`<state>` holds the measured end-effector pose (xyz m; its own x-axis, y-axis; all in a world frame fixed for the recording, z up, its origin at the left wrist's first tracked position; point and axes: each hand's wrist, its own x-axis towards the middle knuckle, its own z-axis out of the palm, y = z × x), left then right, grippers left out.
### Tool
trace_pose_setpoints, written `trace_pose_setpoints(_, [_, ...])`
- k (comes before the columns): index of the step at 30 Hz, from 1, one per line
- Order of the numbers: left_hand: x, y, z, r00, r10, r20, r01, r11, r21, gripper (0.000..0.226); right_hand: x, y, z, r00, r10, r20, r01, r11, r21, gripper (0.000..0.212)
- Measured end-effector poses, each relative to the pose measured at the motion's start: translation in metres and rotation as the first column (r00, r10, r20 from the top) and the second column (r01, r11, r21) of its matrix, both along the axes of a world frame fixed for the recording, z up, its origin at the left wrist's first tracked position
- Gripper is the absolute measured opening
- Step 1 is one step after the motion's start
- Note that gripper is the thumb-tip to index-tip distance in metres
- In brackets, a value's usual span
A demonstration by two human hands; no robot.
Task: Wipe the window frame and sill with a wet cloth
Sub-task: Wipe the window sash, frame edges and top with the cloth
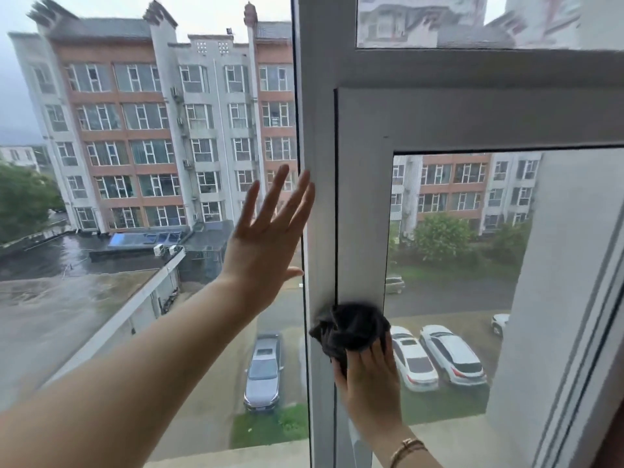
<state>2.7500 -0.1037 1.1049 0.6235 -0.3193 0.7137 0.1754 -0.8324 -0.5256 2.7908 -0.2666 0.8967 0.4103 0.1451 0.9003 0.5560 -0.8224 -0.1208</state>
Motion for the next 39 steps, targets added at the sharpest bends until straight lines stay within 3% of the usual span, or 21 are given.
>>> trace_pose_setpoints(3, [0.001, 0.003, 0.006, 0.999, -0.009, 0.037, 0.007, 0.997, 0.071, 0.119, 0.014, 0.011, 0.065, 0.996, -0.087, 0.012, 0.085, 0.989, 0.123, 0.053])
trace_pose_setpoints(6, [0.004, 0.003, 0.017, 0.996, -0.005, 0.086, -0.006, 0.991, 0.13, 0.115, 0.02, 0.016, 0.091, 0.986, -0.158, 0.044, 0.152, 0.982, 0.116, 0.049])
trace_pose_setpoints(11, [0.011, -0.004, 0.008, 0.999, -0.046, 0.027, 0.044, 0.997, 0.066, 0.118, 0.019, 0.016, 0.066, 0.989, -0.121, 0.087, 0.112, 0.988, 0.106, 0.056])
trace_pose_setpoints(17, [0.012, -0.007, -0.003, 0.997, -0.082, 0.013, 0.08, 0.994, 0.08, 0.121, 0.016, 0.009, 0.005, 0.996, -0.085, 0.021, 0.084, 0.996, 0.043, 0.061])
trace_pose_setpoints(20, [0.012, -0.003, 0.003, 0.993, -0.114, 0.007, 0.113, 0.988, 0.105, 0.117, 0.014, 0.009, 0.003, 0.998, -0.064, 0.029, 0.062, 0.997, 0.045, 0.058])
trace_pose_setpoints(22, [0.012, 0.003, 0.013, 0.989, -0.147, -0.005, 0.146, 0.979, 0.143, 0.107, 0.015, 0.013, 0.03, 0.993, -0.065, 0.102, 0.06, 0.997, 0.058, 0.055])
trace_pose_setpoints(27, [0.011, 0.01, 0.049, 0.958, -0.286, 0.001, 0.278, 0.934, 0.226, 0.068, 0.028, 0.025, 0.17, 0.97, -0.145, 0.195, 0.115, 0.981, 0.157, 0.045])
trace_pose_setpoints(29, [0.015, 0.011, 0.07, 0.968, -0.245, 0.049, 0.235, 0.96, 0.153, 0.077, 0.03, 0.027, 0.191, 0.963, -0.163, 0.216, 0.131, 0.979, 0.153, 0.046])
trace_pose_setpoints(32, [0.018, 0.011, 0.09, 0.969, -0.239, 0.062, 0.238, 0.971, 0.029, 0.091, 0.026, 0.026, 0.177, 0.969, -0.133, 0.209, 0.105, 0.985, 0.14, 0.049])
trace_pose_setpoints(36, [0.018, 0.005, 0.098, 0.971, -0.237, 0.027, 0.236, 0.971, 0.045, 0.106, 0.022, 0.022, 0.159, 0.979, -0.092, 0.18, 0.074, 0.992, 0.103, 0.053])
trace_pose_setpoints(39, [0.019, 0.006, 0.105, 0.978, -0.21, 0.002, 0.21, 0.976, 0.051, 0.118, 0.023, 0.021, 0.187, 0.972, -0.089, 0.217, 0.071, 0.993, 0.089, 0.05])
